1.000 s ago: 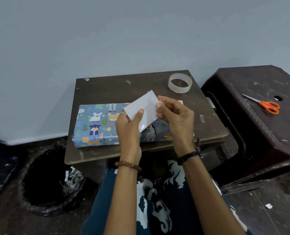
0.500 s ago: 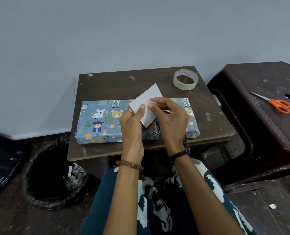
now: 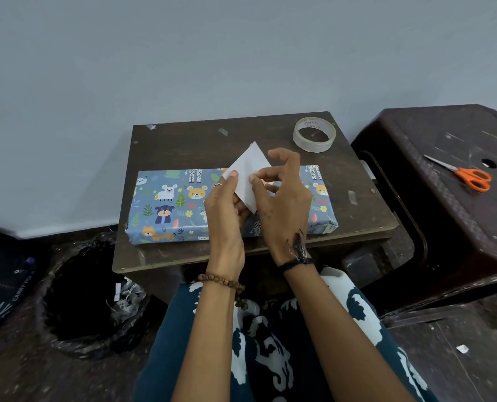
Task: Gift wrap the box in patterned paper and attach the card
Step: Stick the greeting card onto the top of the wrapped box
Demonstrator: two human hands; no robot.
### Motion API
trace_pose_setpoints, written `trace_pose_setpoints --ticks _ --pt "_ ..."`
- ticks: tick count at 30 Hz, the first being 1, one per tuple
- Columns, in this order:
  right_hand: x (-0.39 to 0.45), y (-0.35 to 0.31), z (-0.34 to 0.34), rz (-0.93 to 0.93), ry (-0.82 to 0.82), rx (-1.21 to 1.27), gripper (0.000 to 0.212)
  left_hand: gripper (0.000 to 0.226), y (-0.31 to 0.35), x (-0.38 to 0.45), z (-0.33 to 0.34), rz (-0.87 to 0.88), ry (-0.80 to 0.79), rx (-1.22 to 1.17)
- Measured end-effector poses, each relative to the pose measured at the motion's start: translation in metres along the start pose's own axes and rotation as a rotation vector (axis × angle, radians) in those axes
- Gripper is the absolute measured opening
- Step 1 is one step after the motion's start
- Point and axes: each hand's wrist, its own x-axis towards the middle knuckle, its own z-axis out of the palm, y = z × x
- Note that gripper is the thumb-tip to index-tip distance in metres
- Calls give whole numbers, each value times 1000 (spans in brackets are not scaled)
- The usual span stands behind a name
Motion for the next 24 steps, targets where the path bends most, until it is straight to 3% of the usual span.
trace_pose_setpoints --ticks 7,11,14,18,21,24 --pt "-11 -9 -5 -34 -204 -20 47 70 2 -2 -2 -8 -114 -132" --pt "-9 -12 -10 -16 -206 -19 49 81 6 0 -5 -31 -177 -174" --pt "-2 -10 -15 20 -113 76 41 74 12 -3 -5 -26 -203 -115" --pt "4 -14 -22 184 -7 432 31 32 16 4 -9 152 -77 149" --pt "5 -11 -22 308 -118 617 30 46 22 12 -20 178 -30 209" --pt "5 -8 -19 370 -210 620 32 46 25 17 -29 125 -72 229"
